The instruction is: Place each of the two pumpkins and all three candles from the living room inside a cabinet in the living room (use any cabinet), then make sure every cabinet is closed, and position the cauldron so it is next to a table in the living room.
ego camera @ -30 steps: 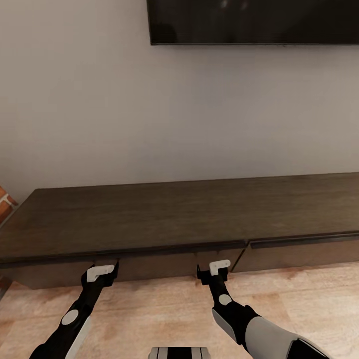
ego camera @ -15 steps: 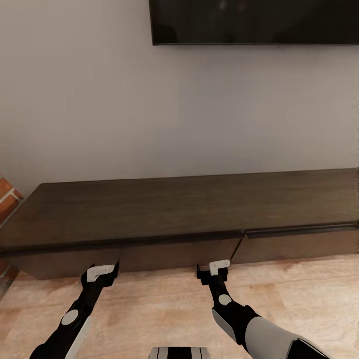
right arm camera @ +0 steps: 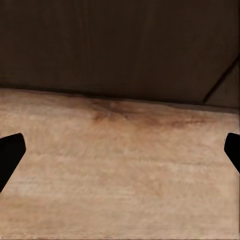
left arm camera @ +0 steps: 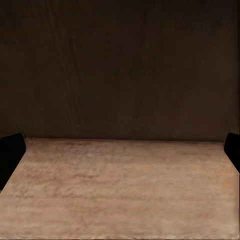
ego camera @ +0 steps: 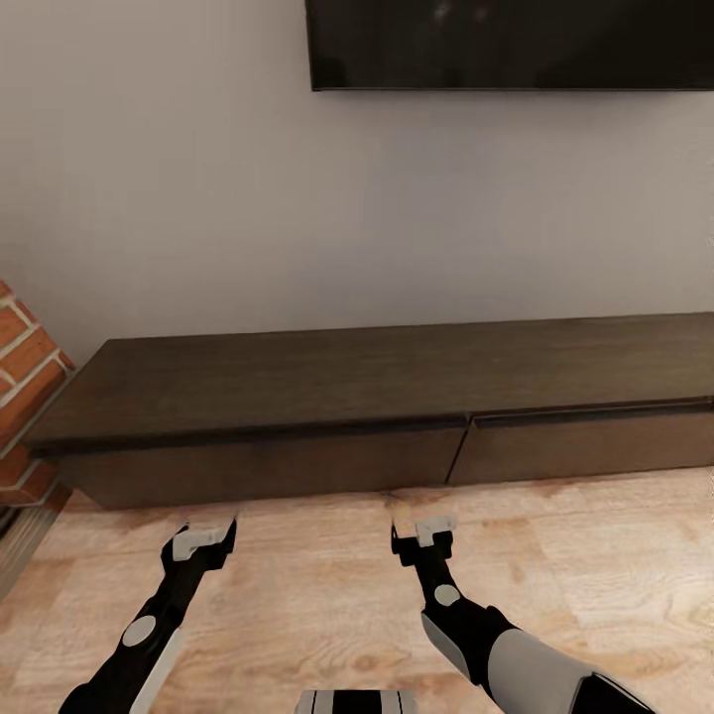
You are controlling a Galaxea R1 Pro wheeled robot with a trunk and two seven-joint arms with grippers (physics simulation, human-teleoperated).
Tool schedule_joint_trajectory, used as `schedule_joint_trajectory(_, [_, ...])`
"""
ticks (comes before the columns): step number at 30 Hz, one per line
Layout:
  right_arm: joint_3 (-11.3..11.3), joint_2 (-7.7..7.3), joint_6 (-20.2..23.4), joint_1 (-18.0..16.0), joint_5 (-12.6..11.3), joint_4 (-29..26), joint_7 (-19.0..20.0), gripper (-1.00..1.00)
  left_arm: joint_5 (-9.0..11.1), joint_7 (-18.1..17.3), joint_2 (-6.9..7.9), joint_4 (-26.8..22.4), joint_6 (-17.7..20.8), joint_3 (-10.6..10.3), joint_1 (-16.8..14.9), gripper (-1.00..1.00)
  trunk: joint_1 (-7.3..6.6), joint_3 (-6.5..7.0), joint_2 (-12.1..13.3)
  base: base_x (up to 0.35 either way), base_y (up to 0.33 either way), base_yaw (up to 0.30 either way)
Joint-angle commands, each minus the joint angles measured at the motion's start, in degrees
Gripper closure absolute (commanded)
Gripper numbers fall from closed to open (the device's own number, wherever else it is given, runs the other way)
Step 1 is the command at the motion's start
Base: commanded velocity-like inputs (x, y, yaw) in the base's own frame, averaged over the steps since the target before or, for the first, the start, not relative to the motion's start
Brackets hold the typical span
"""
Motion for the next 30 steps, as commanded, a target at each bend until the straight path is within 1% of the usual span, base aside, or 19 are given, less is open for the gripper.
schedule_joint_trajectory(1, [0.49, -0.02, -0.17, -0.05, -0.42, -0.05, -0.3, -1.0, 0.45, -0.13, 0.03, 0.02, -0.12, -0.06, -0.02, -1.0, -0.05, -0.04, -0.02, -0.341, 0.0, 0.0])
schedule_joint_trajectory(4, [0.55, 0.0, 0.84, -0.05, -0.38, -0.82, -0.38, -1.0, 0.51, -0.14, 0.13, -1.14, 0.32, -0.1, -0.03, -1.0, -0.05, -0.04, -0.02, -0.331, 0.0, 0.0])
schedule_joint_trajectory(6, [0.51, 0.05, 3.71, -0.05, -0.35, -2.13, -0.42, -1.0, 0.56, -0.14, 0.25, -2.83, 2.41, -0.1, 0.01, -1.0, -0.05, -0.04, -0.02, -0.332, 0.0, 0.0])
schedule_joint_trajectory(7, [0.44, -0.08, 6.7, -0.05, -0.36, -3.96, -0.47, -1.0, 0.61, -0.11, 0.29, -4.38, 5.48, -0.1, 0.1, -1.0, -0.05, -0.04, -0.02, -0.339, 0.0, 0.0])
schedule_joint_trajectory(9, [0.2, -0.24, 11.19, -0.05, -0.37, -7.76, -0.72, -1.0, 0.64, -0.08, 0.32, -7.01, 10.51, 0.04, 0.18, -1.0, -0.05, -0.04, -0.02, -0.341, 0.0, 0.0])
schedule_joint_trajectory(11, [-0.65, -0.34, 16.59, -0.05, -0.42, -12.55, -1.19, -1.0, 0.6, -0.02, 0.33, -10.31, 16.44, 0.27, 0.22, -1.0, -0.05, -0.04, -0.02, -0.323, 0.0, 0.0])
schedule_joint_trajectory(12, [-1.1, -0.36, 18.14, -0.05, -0.43, -13.83, -1.35, -1.0, 0.58, -0.01, 0.33, -11.3, 18.23, 0.34, 0.22, -1.0, -0.05, -0.04, -0.02, -0.29, 0.0, 0.0])
schedule_joint_trajectory(13, [-2.36, -0.39, 21.34, -0.05, -0.44, -16.5, -1.68, -1.0, 0.55, 0.01, 0.37, -13.39, 22.1, 0.43, 0.23, -1.0, -0.05, -0.04, -0.02, -0.233, 0.0, 0.0])
schedule_joint_trajectory(14, [-4.87, -0.42, 26.06, -0.05, -0.41, -20.83, -2.09, -1.0, 0.56, 0.02, 0.47, -16.73, 28.53, 0.63, 0.24, -1.0, -0.05, -0.04, -0.02, -0.162, 0.0, 0.0])
schedule_joint_trajectory(16, [-8.47, -0.49, 32.23, -0.05, -0.39, -28.31, -2.33, -1.0, 0.58, -0.02, 0.6, -21.14, 37.28, 1.93, 0.29, -1.0, -0.05, -0.04, -0.02, -0.088, 0.0, 0.0])
schedule_joint_trajectory(17, [-9.21, -0.52, 33.69, -0.05, -0.38, -30.34, -2.36, -1.0, 0.6, -0.03, 0.6, -21.99, 39.23, 2.39, 0.3, -1.0, -0.05, -0.04, -0.02, -0.055, 0.0, 0.0])
schedule_joint_trajectory(18, [-11.03, -0.77, 38.31, -0.05, -0.45, -36.13, -2.44, -1.0, 0.68, -0.04, 0.6, -24.25, 44.5, 3.91, 0.32, -1.0, -0.05, -0.04, -0.02, -0.028, 0.0, 0.0])
schedule_joint_trajectory(20, [-12.77, -1.05, 44.39, -0.05, -0.46, -41.06, -2.49, -1.0, 0.74, -0.05, 0.6, -26.84, 49.39, 5.78, 0.33, -1.0, -0.05, -0.04, -0.02, -0.015, 0.0, 0.0])
schedule_joint_trajectory(21, [-13.35, -1.12, 46.61, -0.05, -0.43, -42.49, -2.53, -1.0, 0.75, -0.05, 0.6, -27.9, 50.91, 6.53, 0.33, -1.0, -0.05, -0.04, -0.02, -0.007, 0.0, 0.0])
schedule_joint_trajectory(23, [-13.95, -1.19, 48.94, -0.05, -0.34, -44.01, -2.63, -1.0, 0.77, -0.05, 0.63, -29.17, 53.02, 7.6, 0.33, -1.0, -0.05, -0.04, -0.02, -0.004, 0.0, 0.0])
schedule_joint_trajectory(26, [-14.35, -1.23, 50.33, -0.05, -0.3, -44.73, -3.44, -1.0, 0.77, -0.05, 0.61, -29.88, 55.69, 8.48, 0.29, -1.0, -0.05, -0.04, -0.02, -0.001, 0.0, 0.0])
schedule_joint_trajectory(30, [-14.39, -1.24, 50.55, -0.05, -0.29, -44.84, -3.76, -1.0, 0.76, -0.05, 0.6, -30.1, 56.51, 8.66, 0.26, -1.0, -0.05, -0.04, -0.02, 0.0, 0.0, 0.0])
